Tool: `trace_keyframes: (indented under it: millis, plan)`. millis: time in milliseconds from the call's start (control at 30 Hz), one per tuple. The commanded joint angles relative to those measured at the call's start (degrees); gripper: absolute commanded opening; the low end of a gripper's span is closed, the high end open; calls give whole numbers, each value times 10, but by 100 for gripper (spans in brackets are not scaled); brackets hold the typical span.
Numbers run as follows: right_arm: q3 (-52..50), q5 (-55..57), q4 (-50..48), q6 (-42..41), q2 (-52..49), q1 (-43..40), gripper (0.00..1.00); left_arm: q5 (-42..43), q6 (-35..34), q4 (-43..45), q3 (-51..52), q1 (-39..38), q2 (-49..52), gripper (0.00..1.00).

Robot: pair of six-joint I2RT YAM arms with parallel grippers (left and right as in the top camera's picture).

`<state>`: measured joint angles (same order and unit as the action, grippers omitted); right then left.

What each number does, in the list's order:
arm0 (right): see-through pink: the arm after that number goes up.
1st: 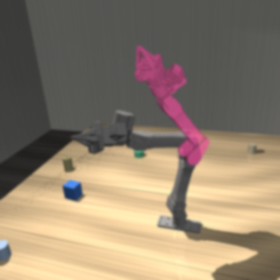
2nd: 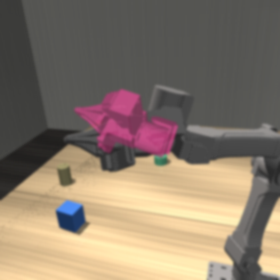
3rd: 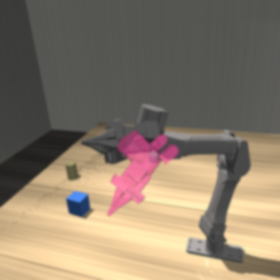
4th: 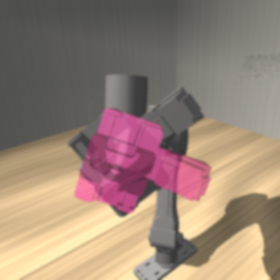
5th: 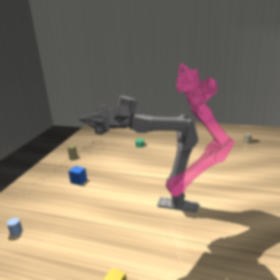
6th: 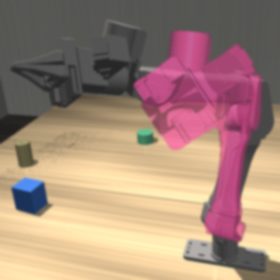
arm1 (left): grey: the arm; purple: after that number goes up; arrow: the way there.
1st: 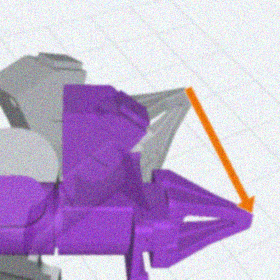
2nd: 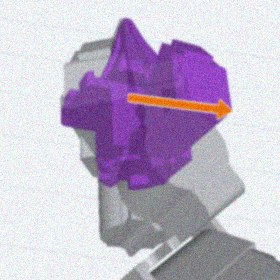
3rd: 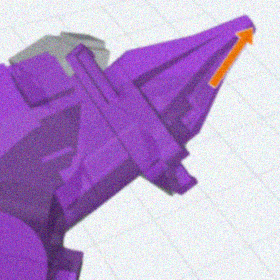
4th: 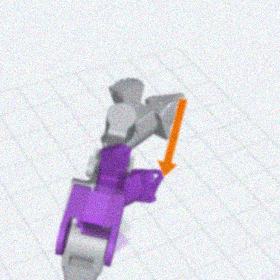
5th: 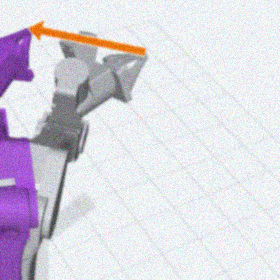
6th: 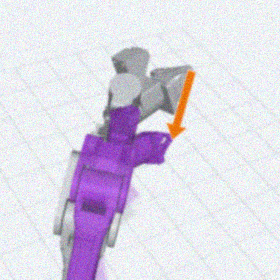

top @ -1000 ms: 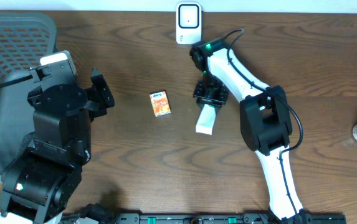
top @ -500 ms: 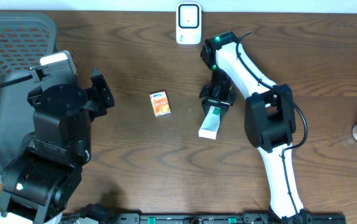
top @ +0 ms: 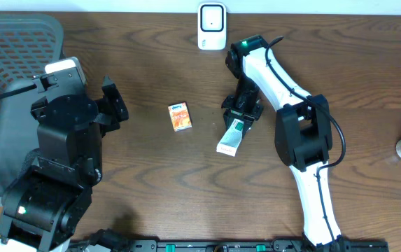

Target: Scan the item barcode

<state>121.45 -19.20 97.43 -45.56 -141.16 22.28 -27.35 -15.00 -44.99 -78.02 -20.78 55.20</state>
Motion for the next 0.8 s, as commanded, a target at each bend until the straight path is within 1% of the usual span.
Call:
trace_keyframes:
  millis: [0, 100, 167, 267, 367, 467, 567, 767]
  plan:
    - [3, 30, 1, -46, -10, -2, 27, -5, -3, 0, 5, 1, -2, 89]
    - [-19, 37, 1, -46, -10, -1, 21, -6, -3, 0, 5, 1, -2, 89]
    - [-40, 42, 1, -46, -10, -1, 22, -6, -3, 0, 5, 1, -2, 89]
    - [-80, 43, 1, -46, -10, -1, 28, -5, -3, 0, 5, 1, -2, 89]
    - [-130, 44, 1, -46, -10, -1, 28, -5, -3, 0, 5, 1, -2, 89]
    - [-175, 60, 1, -46, -10, -6, 24, -5, -3, 0, 5, 1, -2, 89]
    - [-207, 74, 1, -46, -10, -11, 24, -5, -3, 0, 5, 1, -2, 89]
    - [-217, 75, 1, -45, -10, -26, 25, -5, -3, 0, 5, 1, -2, 89]
